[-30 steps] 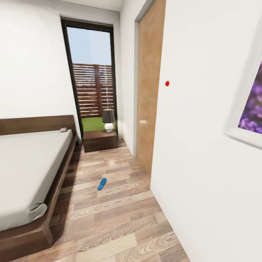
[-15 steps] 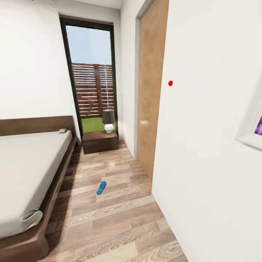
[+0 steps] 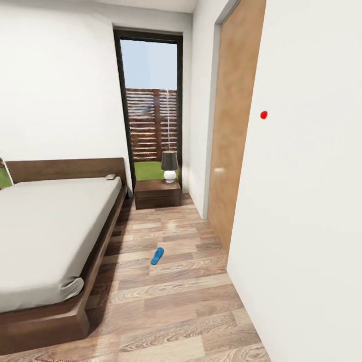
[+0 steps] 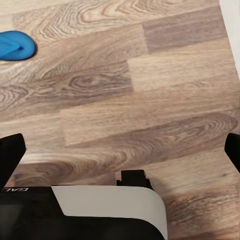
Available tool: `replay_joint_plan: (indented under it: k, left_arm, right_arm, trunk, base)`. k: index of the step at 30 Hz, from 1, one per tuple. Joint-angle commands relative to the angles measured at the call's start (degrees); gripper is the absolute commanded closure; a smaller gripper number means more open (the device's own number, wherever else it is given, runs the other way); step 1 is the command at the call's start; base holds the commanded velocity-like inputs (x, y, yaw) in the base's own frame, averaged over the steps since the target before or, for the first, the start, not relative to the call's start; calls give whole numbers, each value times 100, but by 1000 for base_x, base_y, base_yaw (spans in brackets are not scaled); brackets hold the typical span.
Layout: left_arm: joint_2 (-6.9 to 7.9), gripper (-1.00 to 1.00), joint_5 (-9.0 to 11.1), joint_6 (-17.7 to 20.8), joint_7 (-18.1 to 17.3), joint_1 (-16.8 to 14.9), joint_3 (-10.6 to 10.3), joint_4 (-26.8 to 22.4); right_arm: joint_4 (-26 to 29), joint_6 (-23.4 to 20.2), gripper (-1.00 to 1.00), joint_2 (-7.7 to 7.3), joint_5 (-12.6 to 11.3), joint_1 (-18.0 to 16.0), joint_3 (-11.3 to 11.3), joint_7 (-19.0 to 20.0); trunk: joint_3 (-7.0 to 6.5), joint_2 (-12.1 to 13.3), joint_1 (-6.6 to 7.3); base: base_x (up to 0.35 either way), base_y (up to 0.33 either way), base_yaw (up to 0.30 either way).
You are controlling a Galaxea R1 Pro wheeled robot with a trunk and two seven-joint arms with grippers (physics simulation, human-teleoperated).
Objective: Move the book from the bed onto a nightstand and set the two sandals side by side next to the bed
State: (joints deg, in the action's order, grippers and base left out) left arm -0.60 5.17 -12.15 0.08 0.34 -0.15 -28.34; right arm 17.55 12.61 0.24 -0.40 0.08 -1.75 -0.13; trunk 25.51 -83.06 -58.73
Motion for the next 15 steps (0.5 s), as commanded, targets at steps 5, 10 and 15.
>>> replay_joint_plan:
  k: [5, 10, 15]
  left_arm:
    - [-1, -100, 54, -7, 1, 1, -3, -5]
    - [-9, -100, 54, -7, 1, 1, -3, -5]
    - [-10, -100, 54, -7, 1, 1, -3, -5]
  right_arm:
    - [3, 14, -100, 3, -4, 1, -16, 0]
    - [3, 14, -100, 1, -4, 1, -18, -1]
    - [3, 14, -100, 2, -4, 1, -18, 2]
  trunk:
    - [4, -2, 0]
    - [4, -2, 0]
    - [4, -2, 0]
  base:
    - [0, 0, 293]
    - [0, 0, 293]
    - [0, 0, 293]
